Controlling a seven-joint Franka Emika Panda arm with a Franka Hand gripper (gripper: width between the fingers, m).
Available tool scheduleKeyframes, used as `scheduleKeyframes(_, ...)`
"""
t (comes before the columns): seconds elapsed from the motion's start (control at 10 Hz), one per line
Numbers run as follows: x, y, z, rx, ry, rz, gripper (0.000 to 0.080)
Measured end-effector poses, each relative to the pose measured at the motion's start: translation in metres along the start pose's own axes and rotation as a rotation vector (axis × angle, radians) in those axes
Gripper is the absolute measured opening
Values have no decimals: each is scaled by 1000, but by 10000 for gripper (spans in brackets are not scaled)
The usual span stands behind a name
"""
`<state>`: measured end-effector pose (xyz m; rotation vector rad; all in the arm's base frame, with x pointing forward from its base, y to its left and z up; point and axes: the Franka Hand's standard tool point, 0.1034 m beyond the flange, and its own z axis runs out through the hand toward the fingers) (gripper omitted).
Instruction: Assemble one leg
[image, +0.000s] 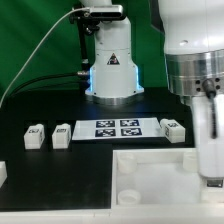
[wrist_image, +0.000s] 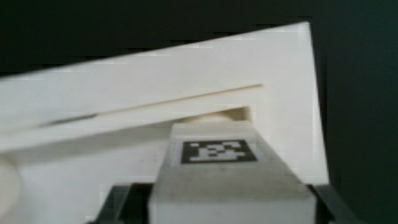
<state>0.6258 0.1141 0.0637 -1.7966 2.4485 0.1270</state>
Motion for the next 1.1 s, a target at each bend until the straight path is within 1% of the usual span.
scheduleKeyframes(0.1, 0, 0, 0, 4, 8, 97, 297)
scheduleKeyframes(0.2, 1, 0, 0, 8, 17, 79, 297)
scheduleKeyframes(0.4, 1, 1, 1, 6, 19, 63, 301)
scheduleKeyframes(0.5, 1, 1, 1, 6, 19, 62, 528)
scheduleKeyframes(0.6, -1, 3, 1, 6, 18, 59, 528)
scheduleKeyframes(0.7, -7, 7, -4, 6, 14, 47, 626)
scheduleKeyframes(0.8, -13, 12, -13, 11, 6, 37, 626)
scheduleKeyframes(0.9, -16, 12, -19, 16, -1, 33, 645)
scheduleKeyframes(1.1, -17, 11, -20, 17, -1, 31, 649)
